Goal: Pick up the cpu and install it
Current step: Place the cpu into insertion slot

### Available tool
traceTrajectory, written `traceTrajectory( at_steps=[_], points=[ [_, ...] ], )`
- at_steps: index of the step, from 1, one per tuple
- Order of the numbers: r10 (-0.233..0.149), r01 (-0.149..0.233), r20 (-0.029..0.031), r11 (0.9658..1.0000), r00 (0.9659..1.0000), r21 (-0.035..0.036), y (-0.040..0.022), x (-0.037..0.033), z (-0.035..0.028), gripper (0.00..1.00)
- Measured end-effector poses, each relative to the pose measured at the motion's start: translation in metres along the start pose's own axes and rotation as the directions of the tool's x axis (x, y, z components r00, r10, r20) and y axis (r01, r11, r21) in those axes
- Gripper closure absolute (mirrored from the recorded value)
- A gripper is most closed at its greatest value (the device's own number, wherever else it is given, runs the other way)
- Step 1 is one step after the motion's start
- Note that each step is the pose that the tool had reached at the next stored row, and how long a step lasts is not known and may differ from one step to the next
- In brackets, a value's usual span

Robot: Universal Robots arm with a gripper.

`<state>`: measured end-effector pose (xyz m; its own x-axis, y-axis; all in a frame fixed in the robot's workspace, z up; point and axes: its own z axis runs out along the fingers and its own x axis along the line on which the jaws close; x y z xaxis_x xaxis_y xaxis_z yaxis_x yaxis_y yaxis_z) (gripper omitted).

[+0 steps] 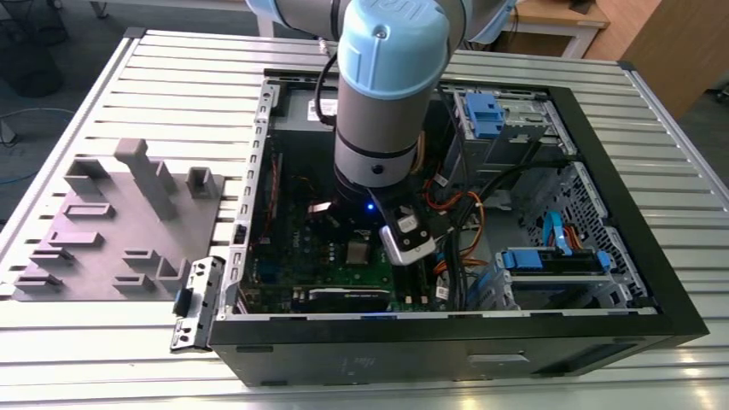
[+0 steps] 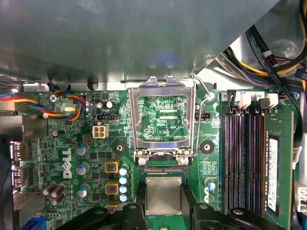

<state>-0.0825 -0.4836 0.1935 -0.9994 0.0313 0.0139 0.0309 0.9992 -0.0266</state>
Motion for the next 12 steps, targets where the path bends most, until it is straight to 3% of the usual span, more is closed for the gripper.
traceTrajectory(
  at_steps=[12],
  points=[
    [0.011, -0.011, -0.0004, 0.9999, 0.9999, 0.0002, 0.001, 0.0001, 0.0016, 0.61]
  ],
)
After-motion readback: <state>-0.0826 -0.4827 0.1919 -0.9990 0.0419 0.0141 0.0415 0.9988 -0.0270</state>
